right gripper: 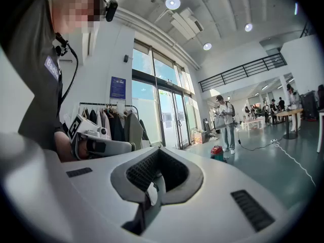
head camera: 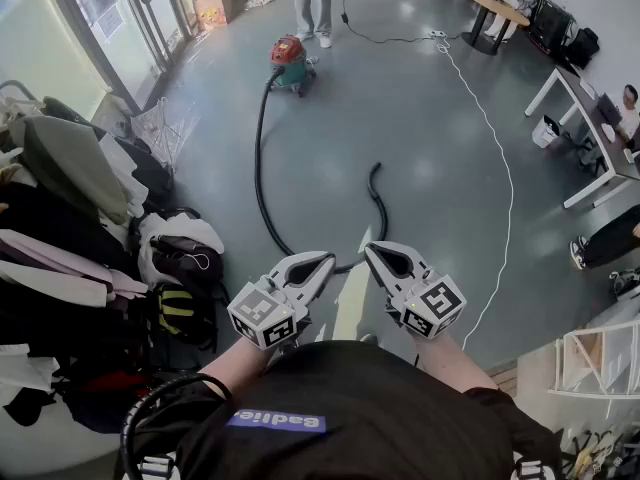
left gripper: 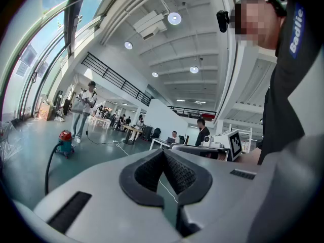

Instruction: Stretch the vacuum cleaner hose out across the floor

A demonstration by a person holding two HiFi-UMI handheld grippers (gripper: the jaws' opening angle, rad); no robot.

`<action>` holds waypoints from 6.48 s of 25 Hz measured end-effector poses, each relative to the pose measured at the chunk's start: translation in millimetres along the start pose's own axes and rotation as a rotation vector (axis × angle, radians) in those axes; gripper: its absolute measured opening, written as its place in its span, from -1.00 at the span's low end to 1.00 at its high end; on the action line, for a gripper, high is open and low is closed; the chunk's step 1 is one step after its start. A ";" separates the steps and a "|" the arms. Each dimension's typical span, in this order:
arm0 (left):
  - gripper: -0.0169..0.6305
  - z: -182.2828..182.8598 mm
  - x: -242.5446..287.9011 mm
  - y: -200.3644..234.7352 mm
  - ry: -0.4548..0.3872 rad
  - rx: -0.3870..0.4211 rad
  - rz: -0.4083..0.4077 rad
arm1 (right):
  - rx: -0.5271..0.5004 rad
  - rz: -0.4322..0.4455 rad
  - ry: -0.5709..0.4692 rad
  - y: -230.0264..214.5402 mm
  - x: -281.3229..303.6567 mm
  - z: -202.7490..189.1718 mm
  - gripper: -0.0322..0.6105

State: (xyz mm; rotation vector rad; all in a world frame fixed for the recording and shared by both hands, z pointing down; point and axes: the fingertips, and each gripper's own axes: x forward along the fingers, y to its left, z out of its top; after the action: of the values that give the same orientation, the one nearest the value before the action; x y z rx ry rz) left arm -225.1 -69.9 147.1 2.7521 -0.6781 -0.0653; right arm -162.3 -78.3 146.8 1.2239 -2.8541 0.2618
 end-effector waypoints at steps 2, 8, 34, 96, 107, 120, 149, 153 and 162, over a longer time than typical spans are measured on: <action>-0.92 0.1 2.1 -0.1 0.001 0.001 0.001 | -0.007 0.008 0.003 0.4 0.4 1.4 -0.89; -0.92 -0.6 5.6 -1.4 0.005 0.003 0.002 | -0.003 0.005 -0.001 -2.4 -1.6 2.1 -0.89; -0.92 -12.2 122.8 -51.2 0.027 0.039 0.023 | 0.069 -0.049 -0.025 -117.2 -118.1 -8.6 -0.89; -0.92 -14.3 602.9 276.4 0.280 -0.027 0.000 | 0.261 -0.256 0.052 -614.3 -11.9 -17.1 -0.89; -0.92 -97.8 662.9 427.2 0.477 -0.097 -0.071 | 0.312 -0.460 0.112 -678.5 73.7 -35.9 -0.89; -0.58 -297.0 752.3 555.4 0.761 -0.101 0.037 | 0.411 -0.458 0.123 -784.6 124.8 -149.5 -0.89; -0.34 -837.8 805.0 801.5 1.247 0.097 0.285 | 0.376 -0.451 0.219 -924.0 115.8 -510.2 -0.89; -0.29 -867.4 802.7 815.5 1.296 0.115 0.324 | 0.384 -0.467 0.211 -926.8 109.3 -525.4 -0.89; -0.30 -894.1 786.6 822.8 1.348 0.012 0.347 | 0.390 -0.506 0.202 -932.2 95.8 -541.0 -0.89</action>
State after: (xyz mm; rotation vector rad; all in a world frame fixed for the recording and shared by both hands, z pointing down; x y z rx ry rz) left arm 208.9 -872.5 1270.8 1.9298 -0.6488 1.6340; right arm 420.7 -689.9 822.8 1.8057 -2.2856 0.8852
